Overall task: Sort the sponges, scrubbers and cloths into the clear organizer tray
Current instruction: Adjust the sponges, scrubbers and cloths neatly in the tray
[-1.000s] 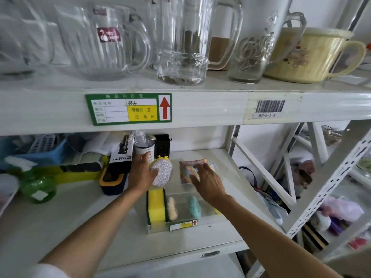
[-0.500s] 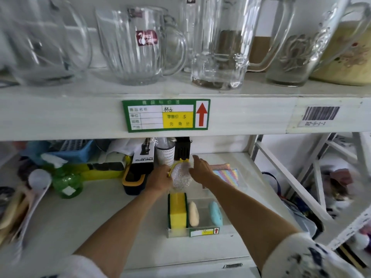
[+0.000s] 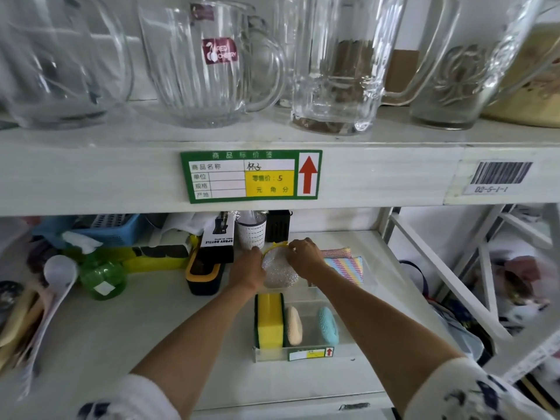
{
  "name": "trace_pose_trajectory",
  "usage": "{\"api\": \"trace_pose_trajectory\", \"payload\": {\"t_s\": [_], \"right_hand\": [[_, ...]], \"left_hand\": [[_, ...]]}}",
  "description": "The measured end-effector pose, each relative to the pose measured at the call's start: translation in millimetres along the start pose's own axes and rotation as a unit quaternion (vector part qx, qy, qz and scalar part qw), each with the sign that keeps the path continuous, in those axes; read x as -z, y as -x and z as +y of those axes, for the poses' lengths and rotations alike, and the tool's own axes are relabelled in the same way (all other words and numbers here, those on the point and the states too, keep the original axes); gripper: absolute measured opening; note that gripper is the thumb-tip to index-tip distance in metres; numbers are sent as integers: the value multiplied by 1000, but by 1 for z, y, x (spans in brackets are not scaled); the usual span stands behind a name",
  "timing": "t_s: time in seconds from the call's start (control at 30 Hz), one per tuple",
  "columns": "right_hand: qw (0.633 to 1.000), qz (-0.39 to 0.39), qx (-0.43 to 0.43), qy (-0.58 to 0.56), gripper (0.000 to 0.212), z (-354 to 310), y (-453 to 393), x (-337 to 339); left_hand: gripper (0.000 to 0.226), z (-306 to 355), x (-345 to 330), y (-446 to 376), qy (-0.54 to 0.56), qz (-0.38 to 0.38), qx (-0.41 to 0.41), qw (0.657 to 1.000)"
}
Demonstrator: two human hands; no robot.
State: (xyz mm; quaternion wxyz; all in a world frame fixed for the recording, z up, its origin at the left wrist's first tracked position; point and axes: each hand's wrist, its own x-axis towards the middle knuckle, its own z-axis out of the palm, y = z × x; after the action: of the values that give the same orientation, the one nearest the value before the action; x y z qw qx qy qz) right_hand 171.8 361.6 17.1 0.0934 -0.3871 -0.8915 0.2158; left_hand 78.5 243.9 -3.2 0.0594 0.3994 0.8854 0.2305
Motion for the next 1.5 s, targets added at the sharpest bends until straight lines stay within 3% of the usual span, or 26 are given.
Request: {"api": "trace_pose_trajectory", "payload": {"t_s": [0.3,0.4,0.53,0.63,0.77,0.9,1.13,1.27,1.5], "right_hand": [[999,-39,12,28,28,-2,-2,-1],[999,24,24,-22,38,4,4,10],[986,150,-17,-77,30,33,13,37],[977,193,-81,-37,30,70,22,54],[978,146,-122,83,28,111,35,60],[982,89,-125,112,27,127,43,55],[986,93,-96,95,30,122,40,53],[990,82,-110,22,22,115,38,49],[990,47,-136,-8,21,113,40,52]], "left_hand": [[18,-2,3,-3,-24,-8,-7,1000],[29,1,8,-1,-19,11,-2,1000],[34,22,12,3,31,90,-59,994],[34,48,3,9,92,45,-103,989],[27,89,-11,22,92,-57,-101,989],[24,106,-27,23,78,-110,-80,988],[28,113,-37,20,52,-125,-38,990],[28,112,-42,18,79,-115,-25,990],[34,121,-41,16,83,-103,6,991]]}}
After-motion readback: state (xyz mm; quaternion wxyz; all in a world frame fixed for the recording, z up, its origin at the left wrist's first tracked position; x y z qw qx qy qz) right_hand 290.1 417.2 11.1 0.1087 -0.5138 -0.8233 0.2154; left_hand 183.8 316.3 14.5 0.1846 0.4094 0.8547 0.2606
